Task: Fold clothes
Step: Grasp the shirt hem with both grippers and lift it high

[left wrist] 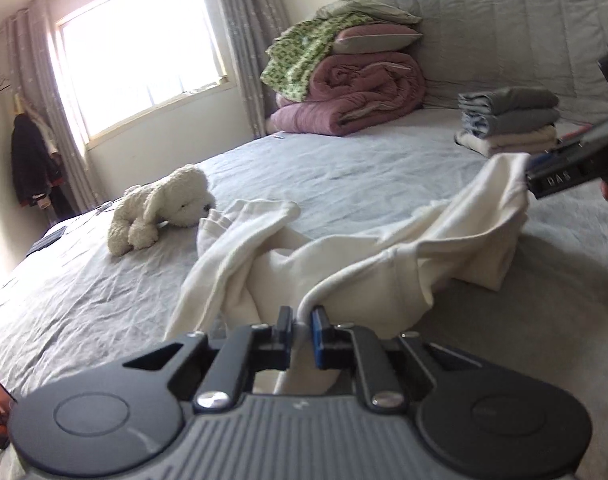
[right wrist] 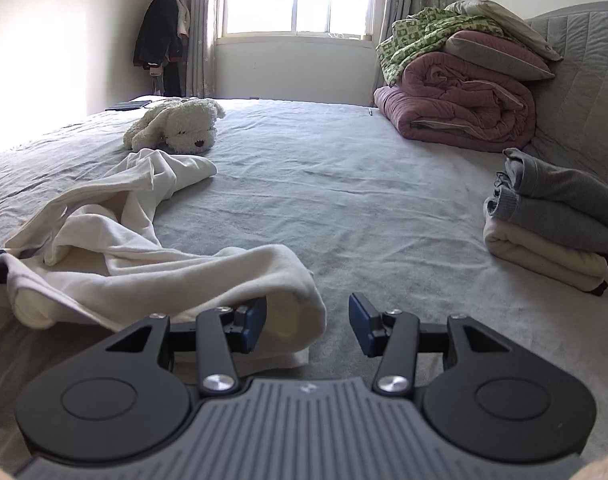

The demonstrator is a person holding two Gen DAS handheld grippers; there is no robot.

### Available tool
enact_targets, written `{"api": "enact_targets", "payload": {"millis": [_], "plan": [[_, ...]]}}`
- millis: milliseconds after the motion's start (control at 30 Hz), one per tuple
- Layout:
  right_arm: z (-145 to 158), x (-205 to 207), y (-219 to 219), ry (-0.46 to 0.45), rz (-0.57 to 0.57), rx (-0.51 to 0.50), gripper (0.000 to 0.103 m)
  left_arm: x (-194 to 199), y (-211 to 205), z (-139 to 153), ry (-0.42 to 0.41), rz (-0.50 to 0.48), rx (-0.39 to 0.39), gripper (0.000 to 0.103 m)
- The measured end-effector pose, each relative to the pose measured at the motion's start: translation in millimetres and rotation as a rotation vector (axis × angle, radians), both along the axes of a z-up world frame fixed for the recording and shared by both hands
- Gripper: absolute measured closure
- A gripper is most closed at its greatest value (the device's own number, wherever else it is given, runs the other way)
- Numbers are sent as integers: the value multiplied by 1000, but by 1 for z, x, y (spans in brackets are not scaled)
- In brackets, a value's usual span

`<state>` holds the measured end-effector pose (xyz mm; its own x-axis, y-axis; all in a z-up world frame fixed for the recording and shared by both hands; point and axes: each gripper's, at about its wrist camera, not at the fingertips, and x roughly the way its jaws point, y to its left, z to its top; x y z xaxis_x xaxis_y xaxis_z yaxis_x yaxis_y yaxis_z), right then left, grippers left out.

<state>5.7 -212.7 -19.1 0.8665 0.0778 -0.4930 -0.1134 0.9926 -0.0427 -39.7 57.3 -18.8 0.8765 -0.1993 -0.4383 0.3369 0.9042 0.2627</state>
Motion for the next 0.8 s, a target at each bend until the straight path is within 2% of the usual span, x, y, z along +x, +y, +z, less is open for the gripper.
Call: {"api": "enact_targets", "payload": {"millis": [167, 300, 400, 467, 500, 667, 800], "plan": [[-8, 20, 10, 10, -29, 28, 53, 36, 18, 4, 5, 176, -113, 93], [-9, 29, 22, -10, -13, 12, 53, 53, 28, 0, 29, 249, -163, 93], [-6, 29, 26, -40, -10, 6, 67, 60, 31, -2, 41, 276, -181, 93], [-3, 26, 27, -65, -12, 6, 83, 60, 30, -1, 34, 281, -185, 93], [-2, 24, 28, -78, -12, 7, 88, 60, 30, 0, 31, 283, -187, 94], [5, 17, 30, -142, -17, 8, 94, 57, 29, 5, 2, 291, -201, 95], [11, 11, 32, -193, -20, 8, 97, 39, 25, 23, -104, 295, -219, 95]]}}
